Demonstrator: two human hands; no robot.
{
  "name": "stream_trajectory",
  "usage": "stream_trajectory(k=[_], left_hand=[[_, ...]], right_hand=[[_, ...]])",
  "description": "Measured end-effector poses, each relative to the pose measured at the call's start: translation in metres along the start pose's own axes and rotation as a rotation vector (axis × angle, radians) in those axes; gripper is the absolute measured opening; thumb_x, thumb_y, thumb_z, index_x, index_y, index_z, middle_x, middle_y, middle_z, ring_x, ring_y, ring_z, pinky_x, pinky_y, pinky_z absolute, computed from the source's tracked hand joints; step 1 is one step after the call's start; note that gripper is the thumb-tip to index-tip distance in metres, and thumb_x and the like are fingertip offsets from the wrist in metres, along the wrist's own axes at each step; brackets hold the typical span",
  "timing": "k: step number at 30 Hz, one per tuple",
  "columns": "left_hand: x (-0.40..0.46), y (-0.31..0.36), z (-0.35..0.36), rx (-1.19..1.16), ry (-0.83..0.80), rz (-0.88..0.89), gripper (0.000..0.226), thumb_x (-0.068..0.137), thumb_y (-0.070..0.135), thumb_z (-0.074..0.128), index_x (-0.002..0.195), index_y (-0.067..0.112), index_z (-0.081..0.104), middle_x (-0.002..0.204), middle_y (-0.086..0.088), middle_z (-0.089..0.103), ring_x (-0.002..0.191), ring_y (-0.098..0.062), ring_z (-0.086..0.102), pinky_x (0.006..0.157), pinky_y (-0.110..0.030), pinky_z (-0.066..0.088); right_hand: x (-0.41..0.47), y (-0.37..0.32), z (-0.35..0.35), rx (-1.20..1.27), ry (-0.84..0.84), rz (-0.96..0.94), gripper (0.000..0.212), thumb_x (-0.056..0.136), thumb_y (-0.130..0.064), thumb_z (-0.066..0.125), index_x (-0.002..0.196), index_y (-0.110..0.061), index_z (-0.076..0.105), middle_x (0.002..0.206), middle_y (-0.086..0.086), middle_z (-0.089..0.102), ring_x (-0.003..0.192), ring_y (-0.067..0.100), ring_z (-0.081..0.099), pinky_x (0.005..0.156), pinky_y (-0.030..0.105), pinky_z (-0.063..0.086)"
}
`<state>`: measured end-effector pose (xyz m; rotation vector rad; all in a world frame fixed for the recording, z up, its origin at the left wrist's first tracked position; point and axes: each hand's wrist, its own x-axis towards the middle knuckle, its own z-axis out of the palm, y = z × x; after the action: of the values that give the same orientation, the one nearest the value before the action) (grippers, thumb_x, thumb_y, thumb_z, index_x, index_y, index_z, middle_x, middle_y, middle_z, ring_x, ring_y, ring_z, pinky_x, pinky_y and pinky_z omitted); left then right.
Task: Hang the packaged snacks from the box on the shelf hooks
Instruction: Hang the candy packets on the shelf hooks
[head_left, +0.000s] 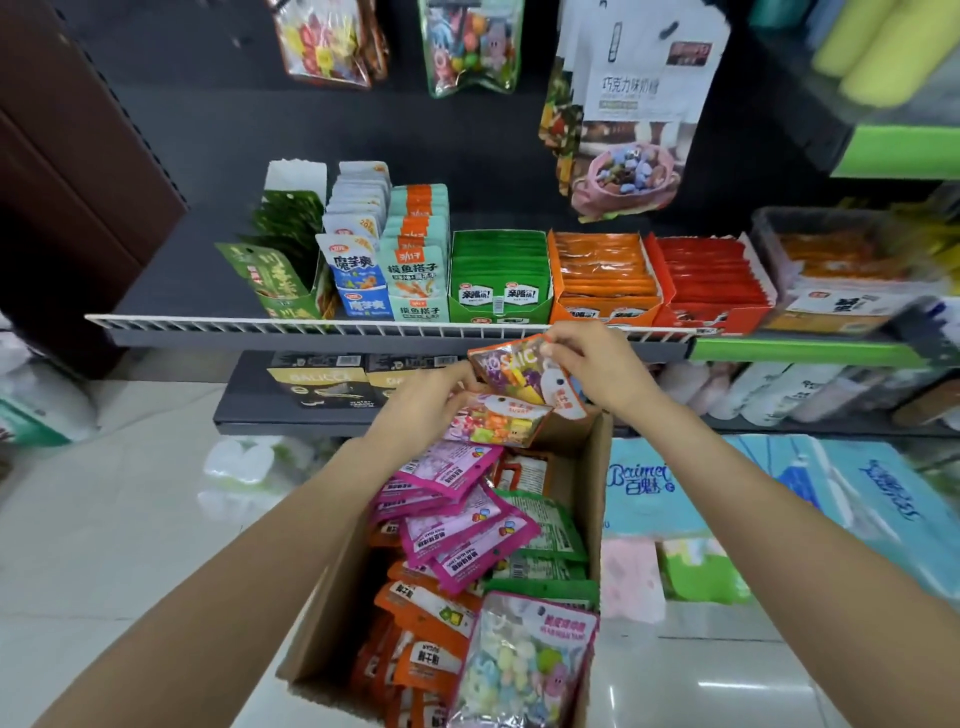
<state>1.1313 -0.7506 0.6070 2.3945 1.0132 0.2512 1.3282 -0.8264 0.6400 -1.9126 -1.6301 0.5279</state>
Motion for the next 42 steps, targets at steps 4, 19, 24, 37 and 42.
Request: stream_trajectory(k=[4, 19, 24, 37, 42], left_hand=[[-0.013, -0.011, -0.004, -0.031, 0.006, 0.036, 0.008, 0.092, 0.010, 0.057, 0.099, 0.006, 0.059, 0.097, -0.009, 0.070, 0.087, -0.025, 0.066, 0.071, -0.031, 0.049], [-0.035, -0.006, -0.107, -0.290, 0.396, -0.019, 0.035, 0.079, 0.010, 0.073, 0.113, 0.016, 0.067, 0.072, 0.009, 0.064, 0.062, 0.002, 0.056, 0.069, -0.009, 0.047], [-0.030, -0.025, -0.156, -0.141, 0.382, 0.057, 0.025, 0.079, 0.018, 0.073, 0.102, 0.010, 0.073, 0.078, 0.007, 0.058, 0.063, 0.003, 0.046, 0.061, -0.001, 0.033], [-0.006, -0.121, -0.255, -0.129, 0.489, 0.129, 0.016, 0.082, 0.018, 0.070, 0.095, 0.010, 0.075, 0.088, -0.001, 0.069, 0.077, -0.009, 0.056, 0.065, -0.001, 0.034], [0.004, -0.135, -0.280, -0.170, 0.547, 0.122, 0.021, 0.081, 0.015, 0.071, 0.101, 0.010, 0.073, 0.094, -0.005, 0.072, 0.079, -0.009, 0.058, 0.068, -0.005, 0.035]], right_hand=[[-0.002, -0.008, 0.004, -0.016, -0.012, -0.034, 0.024, 0.096, -0.015, 0.050, 0.072, -0.020, 0.049, 0.063, -0.014, 0.047, 0.062, 0.000, 0.045, 0.053, 0.009, 0.030], [0.027, -0.109, 0.010, 0.009, -0.034, -0.203, 0.020, 0.092, -0.021, 0.057, 0.106, -0.013, 0.069, 0.098, -0.003, 0.066, 0.090, 0.010, 0.057, 0.076, 0.026, 0.045], [0.052, -0.156, 0.011, -0.012, 0.002, -0.222, 0.015, 0.089, -0.024, 0.061, 0.093, -0.014, 0.072, 0.087, -0.006, 0.065, 0.083, 0.009, 0.058, 0.069, 0.023, 0.042], [0.118, -0.214, 0.041, 0.159, 0.222, -0.064, 0.014, 0.089, -0.018, 0.062, 0.081, -0.021, 0.072, 0.079, -0.006, 0.070, 0.078, 0.014, 0.064, 0.072, 0.033, 0.047], [0.156, -0.248, 0.047, 0.083, 0.424, -0.108, 0.012, 0.090, -0.013, 0.060, 0.087, -0.012, 0.072, 0.080, -0.010, 0.065, 0.074, 0.001, 0.059, 0.071, 0.011, 0.043]])
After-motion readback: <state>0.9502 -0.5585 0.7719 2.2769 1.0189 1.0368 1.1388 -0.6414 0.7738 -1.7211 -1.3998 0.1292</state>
